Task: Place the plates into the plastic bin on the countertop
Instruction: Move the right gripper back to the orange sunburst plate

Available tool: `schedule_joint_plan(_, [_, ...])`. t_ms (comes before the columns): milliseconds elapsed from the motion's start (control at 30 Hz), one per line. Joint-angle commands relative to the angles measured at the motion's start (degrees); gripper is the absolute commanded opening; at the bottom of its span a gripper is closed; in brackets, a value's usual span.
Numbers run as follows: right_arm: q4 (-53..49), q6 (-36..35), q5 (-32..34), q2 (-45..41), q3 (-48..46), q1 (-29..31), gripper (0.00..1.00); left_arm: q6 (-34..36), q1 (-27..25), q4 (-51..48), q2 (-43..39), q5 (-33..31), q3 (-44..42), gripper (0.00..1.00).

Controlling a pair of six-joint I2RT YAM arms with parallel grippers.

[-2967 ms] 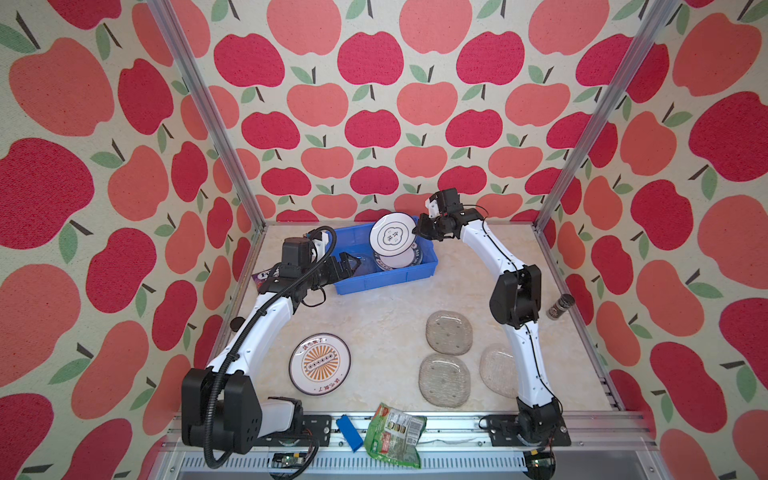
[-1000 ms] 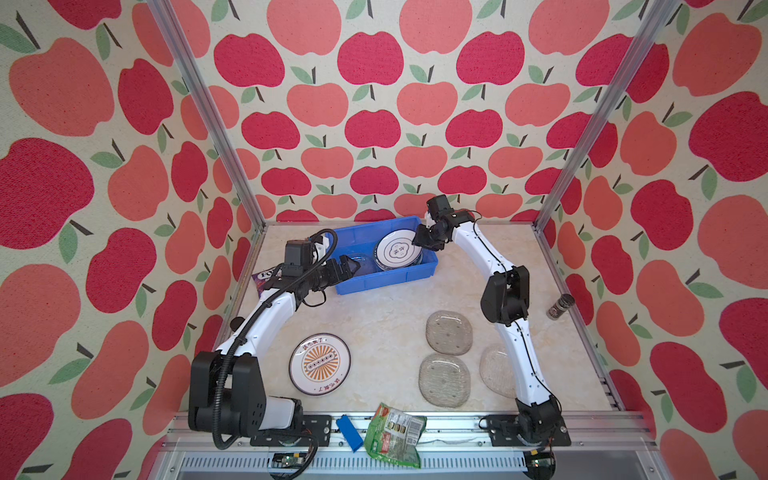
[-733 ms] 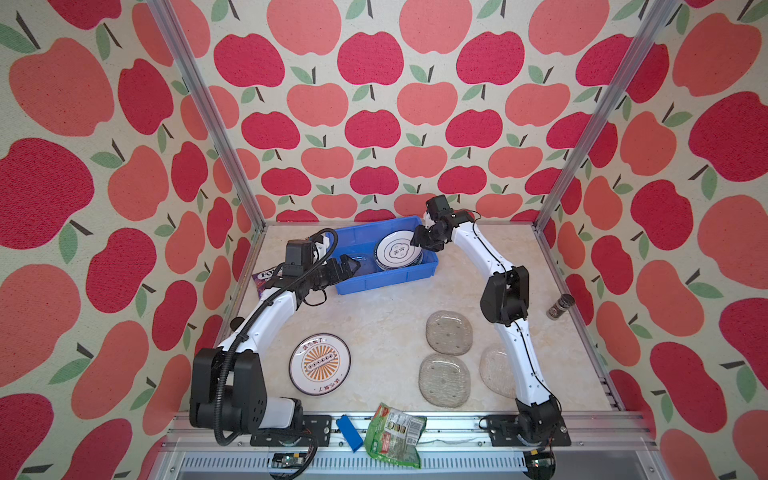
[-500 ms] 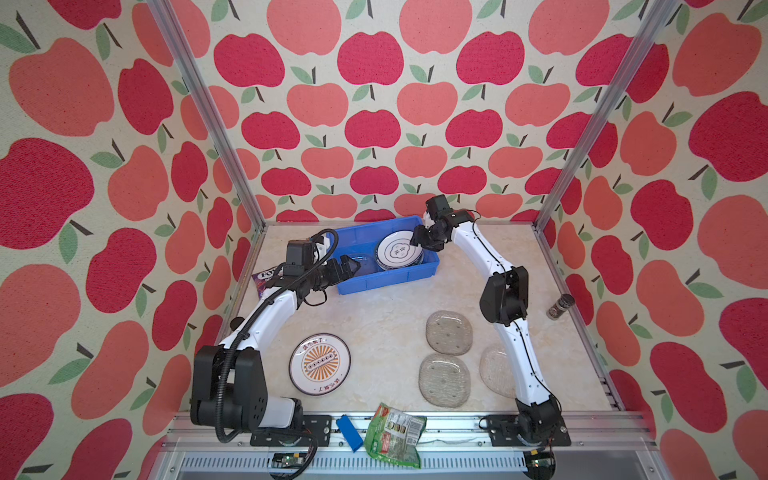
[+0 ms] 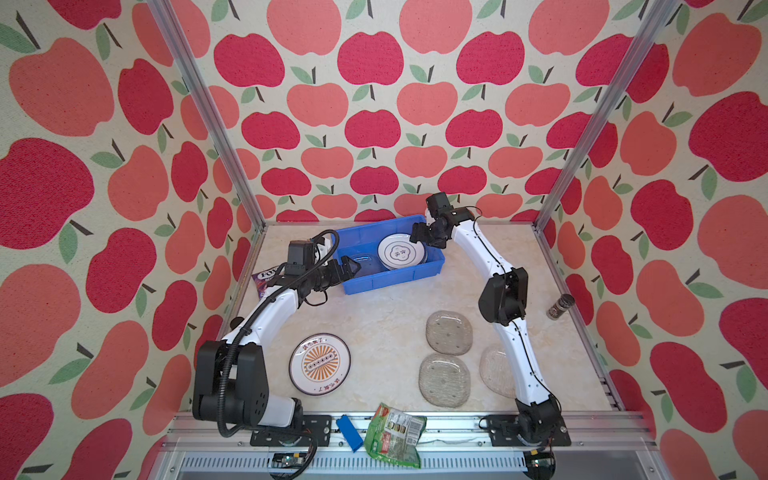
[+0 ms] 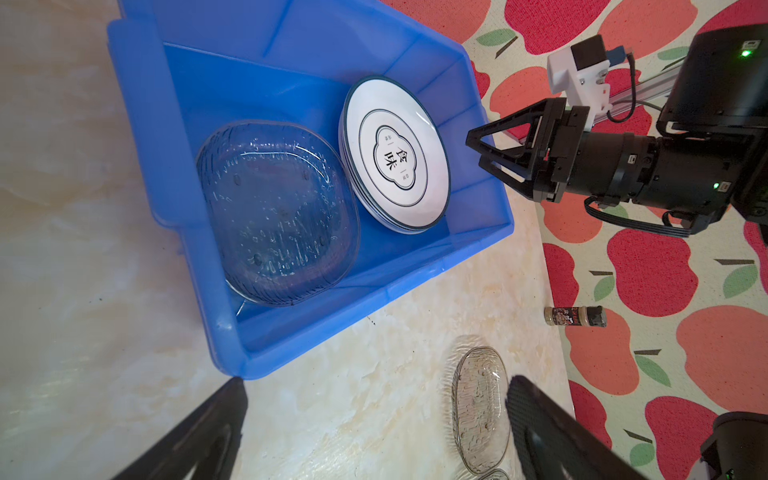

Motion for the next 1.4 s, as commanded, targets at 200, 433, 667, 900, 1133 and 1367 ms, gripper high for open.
schedule_joint_plan(200, [3.85, -7.96, 1.03, -9.73, -1.74, 3.19, 0.77, 3.41, 0.2, -0.18, -2.99, -2.16, 2.1, 0.99])
schedule_joint_plan(433, [7.51, -13.65, -6.87, -23.79, -16.04, 8.79, 0.7, 1.61, 0.01, -7.24, -6.93, -1.54, 1.48, 0.99])
schedule_joint_plan(667, [15.02, -12.22, -16.99, -37.95, -43.3, 16.83, 0.54, -0.25, -2.02, -27.31, -19.5, -11.89, 0.04, 0.99])
schedule_joint_plan(900, [21.92, -8.65, -27.29, -39.38, -59.14, 21.72, 0.46, -6.46, -3.07, -32.12, -32.09, -14.0, -9.42, 0.97])
schedule_joint_plan(1133, [27.21, -7.48, -38.6, -33.06, -62.79, 22.89, 0.56, -9.28, -4.65, -33.79, -38.08, -17.25, -13.26, 0.97])
schedule_joint_plan(1367, [28.07, -6.1, -43.84, -24.45, -60.23, 24.88, 0.56, -10.01, -4.55, -32.02, -38.84, -16.81, -15.02, 0.97])
